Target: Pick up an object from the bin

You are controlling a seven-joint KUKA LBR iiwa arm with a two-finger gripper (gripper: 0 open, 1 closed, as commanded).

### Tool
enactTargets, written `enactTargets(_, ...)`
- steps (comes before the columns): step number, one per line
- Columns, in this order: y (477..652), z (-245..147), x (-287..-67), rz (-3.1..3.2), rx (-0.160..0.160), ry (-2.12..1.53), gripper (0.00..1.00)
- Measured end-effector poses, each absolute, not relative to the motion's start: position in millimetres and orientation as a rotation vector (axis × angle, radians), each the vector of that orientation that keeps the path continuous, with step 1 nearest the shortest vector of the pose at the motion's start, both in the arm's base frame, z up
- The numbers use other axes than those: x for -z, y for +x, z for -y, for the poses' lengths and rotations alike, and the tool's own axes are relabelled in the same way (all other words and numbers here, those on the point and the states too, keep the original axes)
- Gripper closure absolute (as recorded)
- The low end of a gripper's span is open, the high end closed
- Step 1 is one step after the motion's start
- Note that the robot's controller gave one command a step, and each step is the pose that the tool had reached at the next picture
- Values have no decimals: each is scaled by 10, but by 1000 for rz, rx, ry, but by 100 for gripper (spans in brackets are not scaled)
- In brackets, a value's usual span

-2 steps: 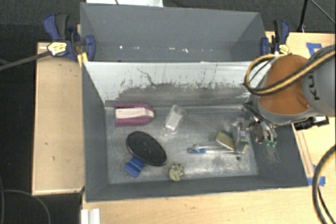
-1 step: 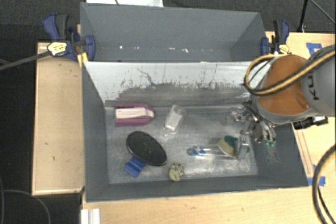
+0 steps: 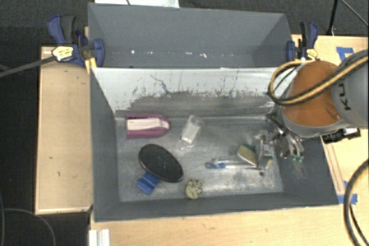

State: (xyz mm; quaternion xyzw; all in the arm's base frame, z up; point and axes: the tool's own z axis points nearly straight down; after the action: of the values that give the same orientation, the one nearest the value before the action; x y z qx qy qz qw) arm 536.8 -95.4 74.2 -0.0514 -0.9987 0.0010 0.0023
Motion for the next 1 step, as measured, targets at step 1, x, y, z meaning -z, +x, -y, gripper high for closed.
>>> enactTargets(1,5397,953,-736,3148,-5,-165,0)
